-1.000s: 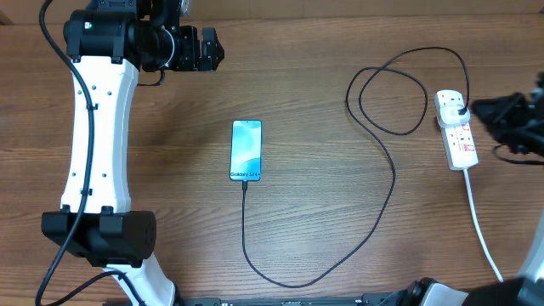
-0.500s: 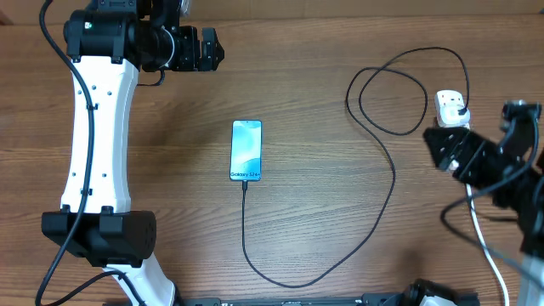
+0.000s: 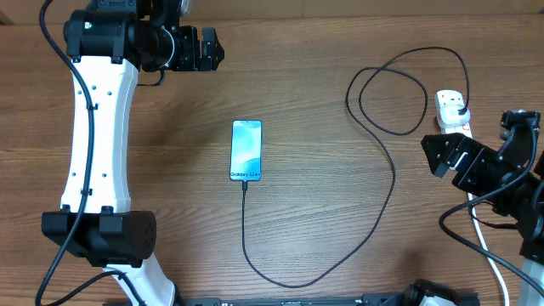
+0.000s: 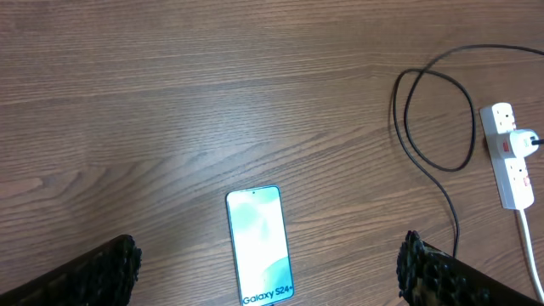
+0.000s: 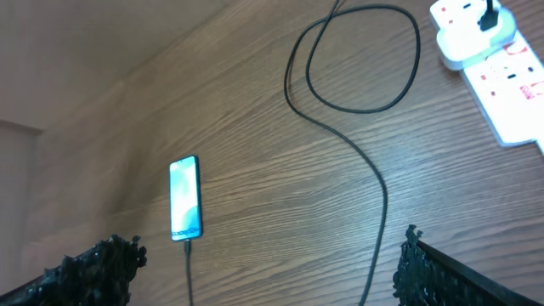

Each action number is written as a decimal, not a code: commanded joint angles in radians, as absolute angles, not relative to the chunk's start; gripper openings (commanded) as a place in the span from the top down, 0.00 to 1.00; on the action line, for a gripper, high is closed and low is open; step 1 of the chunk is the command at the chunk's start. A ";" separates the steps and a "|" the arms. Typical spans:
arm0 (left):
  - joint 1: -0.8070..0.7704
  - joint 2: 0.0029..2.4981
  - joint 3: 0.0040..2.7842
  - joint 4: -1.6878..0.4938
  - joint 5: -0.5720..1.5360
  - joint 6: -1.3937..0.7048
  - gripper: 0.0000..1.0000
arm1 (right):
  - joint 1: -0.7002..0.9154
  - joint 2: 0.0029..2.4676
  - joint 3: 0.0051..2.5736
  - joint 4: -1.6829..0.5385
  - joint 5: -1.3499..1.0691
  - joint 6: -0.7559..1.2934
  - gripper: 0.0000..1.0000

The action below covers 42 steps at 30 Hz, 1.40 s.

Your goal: Plug charger to phone and switch on socket

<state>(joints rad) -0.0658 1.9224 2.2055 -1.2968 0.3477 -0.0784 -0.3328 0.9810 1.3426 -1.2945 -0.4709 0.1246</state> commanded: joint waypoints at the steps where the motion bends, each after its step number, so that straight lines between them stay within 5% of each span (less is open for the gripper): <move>1: -0.072 1.932 2.207 -1.298 0.355 -0.075 0.00 | -0.330 0.975 1.349 -1.289 -0.464 0.072 0.00; 6: -0.072 1.932 2.207 -1.298 0.355 -0.075 0.00 | -0.311 0.949 1.319 -1.208 -0.451 0.073 0.00; 11: -0.072 1.932 2.207 -1.298 0.355 -0.075 0.00 | -0.099 0.815 1.151 -0.891 -0.249 0.073 0.00; 26: -0.072 1.932 2.207 -1.298 0.355 -0.075 0.00 | 0.047 0.251 0.281 -0.026 -0.154 0.077 0.00; 42: -0.072 1.932 2.207 -1.298 0.355 -0.075 0.00 | 0.048 0.002 0.007 -0.041 -0.151 0.078 0.00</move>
<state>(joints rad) -0.0658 1.9228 2.2055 -1.2980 0.3473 -0.0780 0.0410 0.0147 0.0227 -0.0135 -0.1566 0.0776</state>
